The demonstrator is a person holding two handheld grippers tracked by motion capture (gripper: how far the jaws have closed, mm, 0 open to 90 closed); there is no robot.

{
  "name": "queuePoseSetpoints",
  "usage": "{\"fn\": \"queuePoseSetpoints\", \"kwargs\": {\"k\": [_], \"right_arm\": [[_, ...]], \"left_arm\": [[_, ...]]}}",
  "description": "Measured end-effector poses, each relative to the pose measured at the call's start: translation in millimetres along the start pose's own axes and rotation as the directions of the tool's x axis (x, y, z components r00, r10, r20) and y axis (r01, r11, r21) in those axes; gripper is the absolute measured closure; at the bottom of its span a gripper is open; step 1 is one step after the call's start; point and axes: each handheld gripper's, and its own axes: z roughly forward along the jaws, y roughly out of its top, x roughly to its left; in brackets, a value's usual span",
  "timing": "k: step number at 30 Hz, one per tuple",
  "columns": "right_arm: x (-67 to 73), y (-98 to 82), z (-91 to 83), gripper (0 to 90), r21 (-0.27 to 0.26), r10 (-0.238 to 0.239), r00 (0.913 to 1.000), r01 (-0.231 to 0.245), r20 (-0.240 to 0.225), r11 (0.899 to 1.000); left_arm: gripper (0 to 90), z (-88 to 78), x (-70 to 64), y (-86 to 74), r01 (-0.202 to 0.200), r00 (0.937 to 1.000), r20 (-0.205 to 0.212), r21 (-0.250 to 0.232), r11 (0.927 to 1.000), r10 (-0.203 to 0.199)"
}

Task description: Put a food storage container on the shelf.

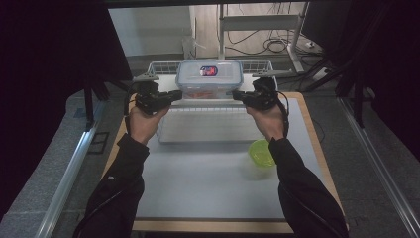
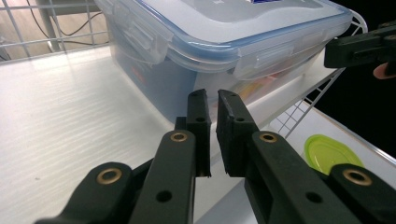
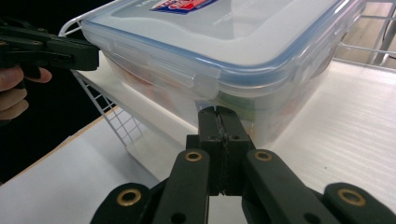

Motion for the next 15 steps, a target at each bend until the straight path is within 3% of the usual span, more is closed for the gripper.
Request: {"fn": "queuePoseSetpoints", "kwargs": {"k": [7,15], "right_arm": [[2.4,-2.9,-3.6,86.3,-0.003,-0.009,1.0,0.009,0.0,1.0],[7.5,-13.6,-16.0,67.2,0.001,-0.028,0.9996,0.028,0.005,1.0]], "left_arm": [[78.0,-2.0,-10.6,-3.5,-0.028,0.9994,0.022,0.002,0.9996,0.028],[52.1,-8.4,-23.3,-19.6,-0.113,0.9936,0.0,0.032,0.993,0.113]]}}
